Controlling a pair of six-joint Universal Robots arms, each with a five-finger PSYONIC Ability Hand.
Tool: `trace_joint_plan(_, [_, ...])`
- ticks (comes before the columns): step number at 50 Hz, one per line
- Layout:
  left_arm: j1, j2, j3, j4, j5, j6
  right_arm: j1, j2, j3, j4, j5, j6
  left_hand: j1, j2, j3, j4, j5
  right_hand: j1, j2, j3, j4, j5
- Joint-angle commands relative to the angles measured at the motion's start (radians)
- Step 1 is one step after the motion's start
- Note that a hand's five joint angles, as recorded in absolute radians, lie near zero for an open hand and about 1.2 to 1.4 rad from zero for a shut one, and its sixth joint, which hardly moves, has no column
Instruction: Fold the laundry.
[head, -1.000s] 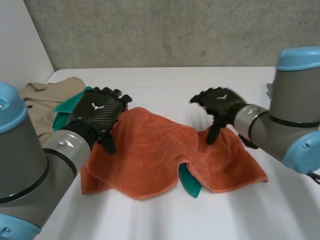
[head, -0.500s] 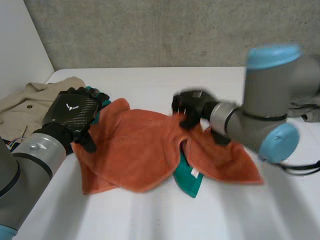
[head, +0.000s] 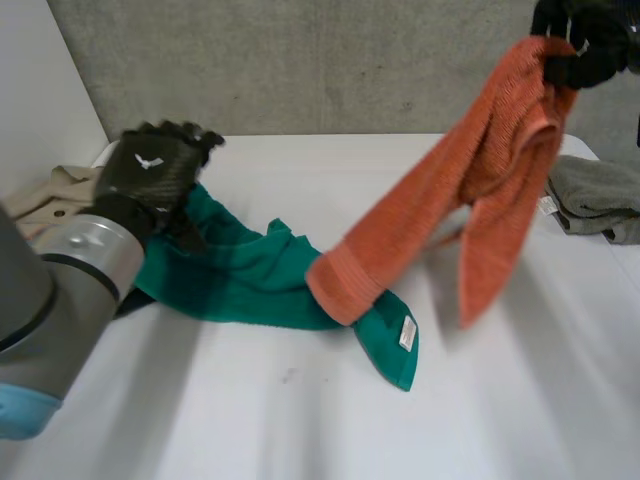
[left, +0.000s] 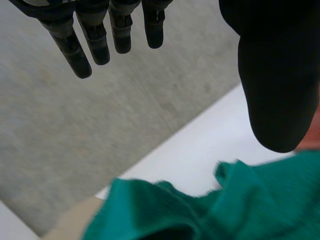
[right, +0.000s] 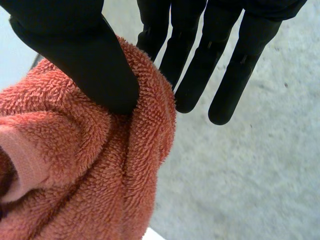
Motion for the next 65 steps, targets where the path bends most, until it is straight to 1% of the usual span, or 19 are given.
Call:
trace_joint_plan(1, [0.012, -0.21, 0.075, -0.009, 0.049, 0.047, -0.047, 0.049, 0.15, -0.057, -0.023, -0.07, -0.021, -0.029, -0.034, -0.026, -0.046, 0.314, 0.232, 0.211, 0.201, 0.235])
trace_joint_plan(7, [0.074, -0.382, 0.194, 0.0, 0.055, 0.15, -0.034, 0.1, 0.272, -0.086, -0.023, -0.173, -0.021, -0.029, -0.034, -0.026, -0.046, 0.314, 0.232, 0.211, 0.201, 0.235])
trace_joint_plan(13, [0.135, -0.56, 0.335, 0.075, 0.138, 0.269, 0.004, 0.151, 0.368, -0.103, -0.016, -0.273, -0.021, -0.029, -0.034, -0.026, -0.046, 0.314, 0.232, 0.211, 0.201, 0.235])
trace_joint_plan(16, [0.176, -0.657, 0.411, 0.127, 0.191, 0.37, 0.019, 0.163, 0.399, -0.132, 0.003, -0.29, -0.021, -0.029, -0.034, -0.026, -0.046, 0.314, 0.232, 0.211, 0.201, 0.235])
trace_joint_plan(20, [0.207, -0.734, 0.476, 0.126, 0.207, 0.43, 0.021, 0.166, 0.415, -0.157, 0.012, -0.287, -0.021, -0.029, -0.034, -0.026, -0.046, 0.314, 0.232, 0.211, 0.201, 0.235])
trace_joint_plan(22, [0.212, -0.755, 0.497, 0.118, 0.21, 0.441, 0.021, 0.166, 0.419, -0.166, 0.012, -0.287, 0.157, 0.15, 0.145, 0.153, 0.133, 0.314, 0.232, 0.211, 0.201, 0.235])
trace_joint_plan(23, [0.213, -0.772, 0.511, 0.111, 0.214, 0.444, 0.022, 0.167, 0.422, -0.172, 0.014, -0.29, 0.557, 0.549, 0.544, 0.552, 0.532, 0.314, 0.232, 0.211, 0.201, 0.235])
trace_joint_plan(25, [0.212, -0.772, 0.517, 0.112, 0.208, 0.443, 0.024, 0.171, 0.421, -0.177, 0.014, -0.291, 1.186, 1.178, 1.173, 1.181, 1.161, 0.314, 0.232, 0.211, 0.201, 0.235])
trace_joint_plan(26, [0.21, -0.765, 0.516, 0.115, 0.204, 0.44, 0.024, 0.172, 0.421, -0.178, 0.014, -0.291, 1.2, 1.193, 1.188, 1.196, 1.176, 0.314, 0.232, 0.211, 0.201, 0.235])
trace_joint_plan(30, [0.198, -0.673, 0.479, 0.178, 0.145, 0.405, 0.024, 0.181, 0.412, -0.18, 0.021, -0.296, 1.201, 1.193, 1.188, 1.196, 1.176, 0.314, 0.232, 0.211, 0.201, 0.235])
trace_joint_plan(34, [0.193, -0.529, 0.447, 0.327, 0.084, 0.297, 0.025, 0.184, 0.396, -0.18, 0.033, -0.298, 1.201, 1.193, 1.188, 1.196, 1.176, 0.314, 0.232, 0.211, 0.201, 0.235])
trace_joint_plan(39, [0.232, -0.343, 0.488, 0.462, -0.003, 0.127, 0.039, 0.184, 0.375, -0.174, 0.041, -0.293, 1.201, 1.193, 1.188, 1.196, 1.176, 0.314, 0.232, 0.211, 0.201, 0.235])
trace_joint_plan(41, [0.258, -0.321, 0.531, 0.459, -0.034, 0.121, 0.047, 0.183, 0.373, -0.172, 0.041, -0.291, 1.201, 1.193, 1.188, 1.196, 1.176, 0.314, 0.232, 0.211, 0.201, 0.235])
trace_joint_plan(45, [0.334, -0.335, 0.665, 0.404, -0.092, 0.153, 0.07, 0.181, 0.373, -0.171, 0.043, -0.295, 1.201, 1.193, 1.188, 1.196, 1.176, 0.314, 0.232, 0.211, 0.201, 0.235])
trace_joint_plan(52, [0.451, -0.424, 0.772, 0.224, -0.106, 0.191, 0.107, 0.166, 0.379, -0.166, 0.043, -0.293, 1.201, 1.193, 1.188, 1.196, 1.176, 0.314, 0.232, 0.211, 0.201, 0.235])
trace_joint_plan(57, [0.511, -0.47, 0.709, 0.251, -0.112, 0.202, 0.121, 0.161, 0.381, -0.166, 0.043, -0.298, 1.201, 1.193, 1.188, 1.196, 1.176, 0.314, 0.232, 0.211, 0.201, 0.235])
trace_joint_plan(61, [0.523, -0.507, 0.651, 0.288, -0.099, 0.196, 0.134, 0.161, 0.382, -0.158, 0.043, -0.299, 1.201, 1.193, 1.188, 1.196, 1.176, 0.314, 0.232, 0.211, 0.201, 0.235])
trace_joint_plan(63, [0.516, -0.505, 0.614, 0.278, -0.076, 0.187, 0.139, 0.161, 0.384, -0.158, 0.043, -0.302, 0.772, 0.764, 0.759, 0.767, 0.747, 0.314, 0.232, 0.211, 0.201, 0.235])
trace_joint_plan(65, [0.497, -0.481, 0.544, 0.253, -0.015, 0.176, 0.148, 0.163, 0.379, -0.157, 0.044, -0.308, 0.051, 0.043, 0.039, 0.046, 0.026, 0.314, 0.232, 0.211, 0.201, 0.235])
